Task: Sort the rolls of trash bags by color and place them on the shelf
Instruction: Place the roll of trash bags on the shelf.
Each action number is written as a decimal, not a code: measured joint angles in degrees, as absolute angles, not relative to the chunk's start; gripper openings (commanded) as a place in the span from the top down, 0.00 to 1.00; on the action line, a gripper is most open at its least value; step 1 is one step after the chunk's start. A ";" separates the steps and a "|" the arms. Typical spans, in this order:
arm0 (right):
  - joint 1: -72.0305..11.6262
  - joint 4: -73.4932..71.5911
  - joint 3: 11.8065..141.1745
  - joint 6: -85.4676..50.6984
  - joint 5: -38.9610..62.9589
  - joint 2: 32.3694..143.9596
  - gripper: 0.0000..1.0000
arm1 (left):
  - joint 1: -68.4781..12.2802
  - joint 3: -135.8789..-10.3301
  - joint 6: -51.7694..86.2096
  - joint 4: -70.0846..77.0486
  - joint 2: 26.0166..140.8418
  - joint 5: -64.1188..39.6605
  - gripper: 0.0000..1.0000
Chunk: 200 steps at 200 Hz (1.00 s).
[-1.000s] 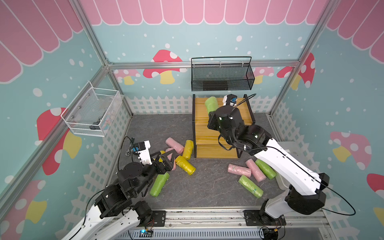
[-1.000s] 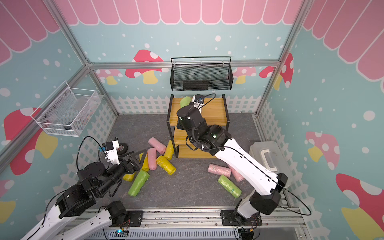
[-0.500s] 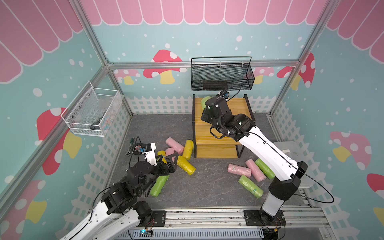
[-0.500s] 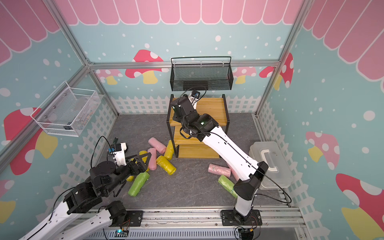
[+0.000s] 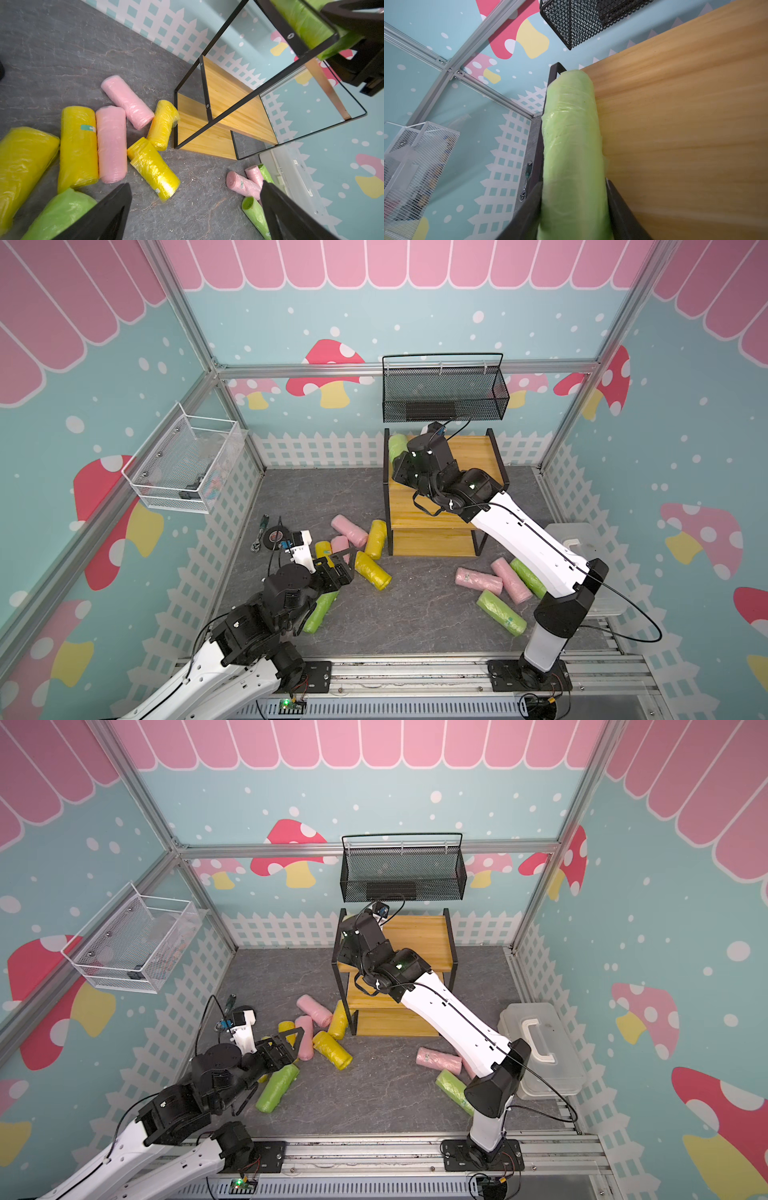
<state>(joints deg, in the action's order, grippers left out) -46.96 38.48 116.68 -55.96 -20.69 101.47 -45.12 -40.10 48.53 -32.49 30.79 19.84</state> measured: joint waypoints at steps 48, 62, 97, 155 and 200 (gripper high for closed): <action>-46.92 37.69 113.40 -51.55 -19.27 98.41 0.28 | -44.99 -37.32 53.45 -31.44 29.10 19.68 0.01; -46.92 38.50 112.27 -50.04 -19.22 96.88 0.26 | -44.77 -37.36 54.33 -31.48 30.30 19.51 0.01; -46.76 40.40 111.04 -44.14 -19.44 92.07 0.12 | -43.94 -37.67 58.19 -32.21 36.62 18.50 0.02; -40.42 40.71 106.78 -29.28 -12.36 78.61 0.12 | -38.24 -39.90 63.70 -36.75 48.53 16.10 0.03; -40.51 40.07 95.15 -21.80 -6.48 65.91 0.15 | -32.34 -41.30 63.66 -34.37 62.24 8.14 0.05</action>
<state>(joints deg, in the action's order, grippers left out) -40.51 40.07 95.15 -21.80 -6.48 65.91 -32.34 -41.30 63.66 -34.37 62.24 8.14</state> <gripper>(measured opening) 0.860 0.962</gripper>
